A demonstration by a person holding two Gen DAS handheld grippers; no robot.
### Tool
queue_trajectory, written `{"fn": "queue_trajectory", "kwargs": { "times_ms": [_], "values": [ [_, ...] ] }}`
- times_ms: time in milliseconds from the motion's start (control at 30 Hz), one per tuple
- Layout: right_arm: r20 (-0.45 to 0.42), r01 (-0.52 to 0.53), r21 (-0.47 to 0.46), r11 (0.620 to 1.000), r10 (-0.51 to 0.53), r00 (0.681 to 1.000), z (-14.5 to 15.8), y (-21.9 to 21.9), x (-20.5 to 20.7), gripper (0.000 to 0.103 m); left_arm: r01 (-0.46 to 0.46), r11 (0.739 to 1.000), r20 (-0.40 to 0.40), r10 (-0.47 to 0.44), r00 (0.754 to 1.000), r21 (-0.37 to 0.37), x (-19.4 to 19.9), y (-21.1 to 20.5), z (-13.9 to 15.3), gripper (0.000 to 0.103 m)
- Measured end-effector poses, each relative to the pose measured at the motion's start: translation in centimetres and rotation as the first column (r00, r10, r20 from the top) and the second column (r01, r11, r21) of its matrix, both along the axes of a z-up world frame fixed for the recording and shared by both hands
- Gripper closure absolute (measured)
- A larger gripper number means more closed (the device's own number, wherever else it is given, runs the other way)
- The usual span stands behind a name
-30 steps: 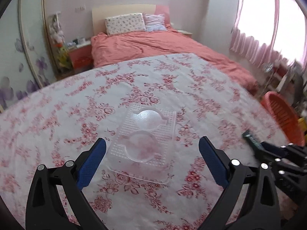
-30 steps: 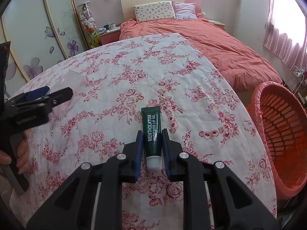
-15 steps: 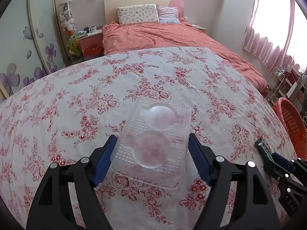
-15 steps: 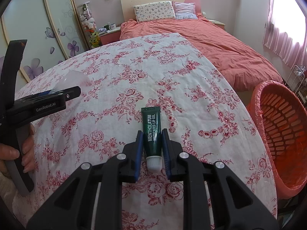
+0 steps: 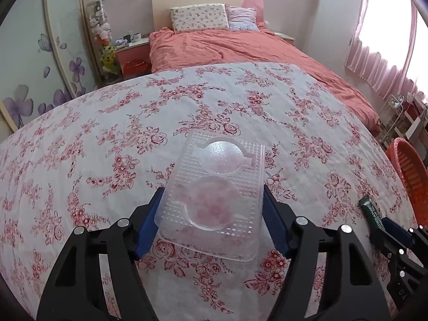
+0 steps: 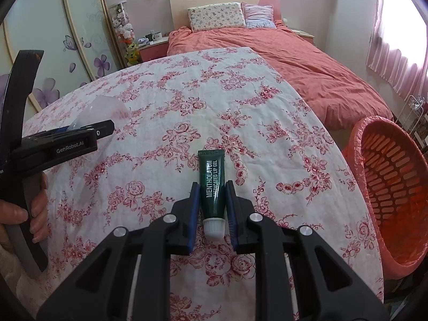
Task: Collect trash
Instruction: 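Carry the lip-gel tube and clear tray over the orange basket and open both grippers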
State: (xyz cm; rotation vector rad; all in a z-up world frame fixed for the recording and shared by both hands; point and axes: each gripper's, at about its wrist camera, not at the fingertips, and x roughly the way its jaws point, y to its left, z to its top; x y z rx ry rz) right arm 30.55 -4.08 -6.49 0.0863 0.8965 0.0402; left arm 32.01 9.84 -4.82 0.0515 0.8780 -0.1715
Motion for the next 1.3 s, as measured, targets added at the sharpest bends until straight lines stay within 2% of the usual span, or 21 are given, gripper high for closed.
{"fn": "queue_trajectory", "kwargs": {
  "times_ms": [200, 600, 900, 1300],
  "values": [
    [0.064, 0.015, 0.029, 0.999, -0.016, 0.998, 1.7, -1.0, -1.4, 0.084, -0.013, 0.999, 0.034, 0.014, 0.999, -0.029, -1.5, 0.7, 1.0, 0.034],
    [0.190, 0.042, 0.036, 0.998, -0.048, 0.981, 7.1, -2.3, -5.3, 0.084, 0.006, 0.998, 0.148, 0.004, 0.989, -0.065, -6.5, -0.6, 5.9, 0.034],
    [0.301, 0.115, 0.051, 0.992, -0.126, 0.945, 11.2, -5.8, -9.8, 0.084, 0.044, 0.995, 0.219, -0.023, 0.975, -0.090, -10.6, -3.1, 9.1, 0.034],
    [0.372, 0.203, 0.087, 0.975, -0.220, 0.902, 13.5, -11.0, -13.8, 0.084, 0.138, 0.985, 0.268, -0.106, 0.958, -0.106, -13.6, -8.4, 10.7, 0.034]
  ]
}}
